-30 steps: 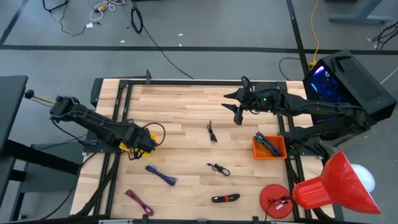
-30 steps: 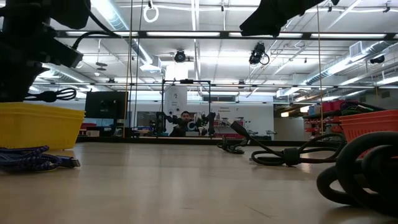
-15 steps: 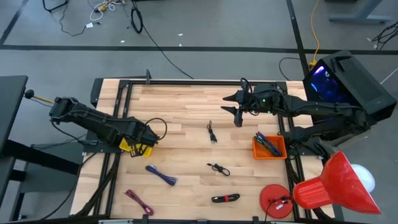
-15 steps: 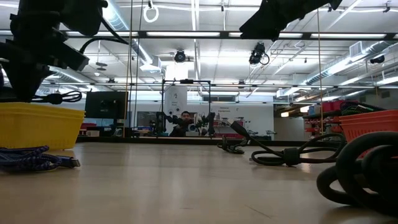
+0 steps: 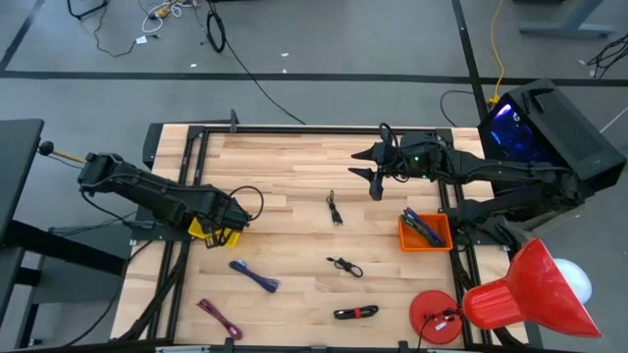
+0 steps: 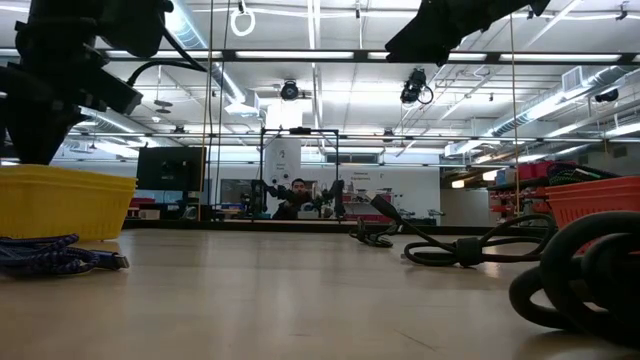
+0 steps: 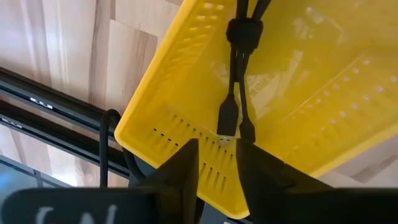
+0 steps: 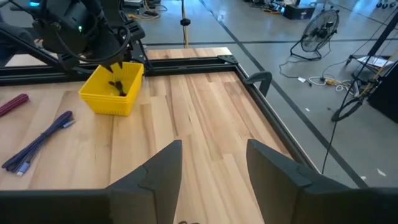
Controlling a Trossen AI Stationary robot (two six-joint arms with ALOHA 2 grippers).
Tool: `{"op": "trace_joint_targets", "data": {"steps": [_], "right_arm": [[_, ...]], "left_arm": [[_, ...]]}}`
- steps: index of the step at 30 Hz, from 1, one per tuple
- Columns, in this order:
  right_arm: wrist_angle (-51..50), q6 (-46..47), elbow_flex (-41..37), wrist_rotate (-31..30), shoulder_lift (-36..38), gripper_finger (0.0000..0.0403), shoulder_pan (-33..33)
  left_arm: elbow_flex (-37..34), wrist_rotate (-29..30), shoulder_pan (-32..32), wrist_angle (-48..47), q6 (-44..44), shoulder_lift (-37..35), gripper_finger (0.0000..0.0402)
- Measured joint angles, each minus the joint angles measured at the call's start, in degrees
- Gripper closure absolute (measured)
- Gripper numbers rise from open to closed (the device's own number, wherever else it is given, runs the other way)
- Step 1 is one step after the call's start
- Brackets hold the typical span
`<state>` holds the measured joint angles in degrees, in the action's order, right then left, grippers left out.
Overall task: Pick & Place USB Port
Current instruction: Put the black charger cable into the orange basket
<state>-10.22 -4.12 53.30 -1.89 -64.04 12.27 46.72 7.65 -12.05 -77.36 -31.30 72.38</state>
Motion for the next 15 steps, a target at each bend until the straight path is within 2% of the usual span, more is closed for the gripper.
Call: {"op": "trace_joint_targets", "data": {"steps": [4,9,12,15], "right_arm": [[0.09,-0.65,0.0,-0.05,0.01,0.0223,0.0],[0.61,-0.82,0.0,-0.17,0.01,0.0223,0.0],[0.59,-0.83,0.0,-0.17,0.01,0.0223,0.0],[0.61,-0.83,0.0,-0.17,0.01,0.0223,0.02]], "left_arm": [[1.78,-1.01,0.0,-0.34,-1.1,0.0,0.0264],[7.98,-3.42,-1.07,1.87,-1.04,0.0,0.0252],[10.02,-5.89,-3.57,8.32,-0.53,-0.04,0.0251],[10.08,-10.47,-7.02,17.34,3.62,0.99,0.0255]]}}
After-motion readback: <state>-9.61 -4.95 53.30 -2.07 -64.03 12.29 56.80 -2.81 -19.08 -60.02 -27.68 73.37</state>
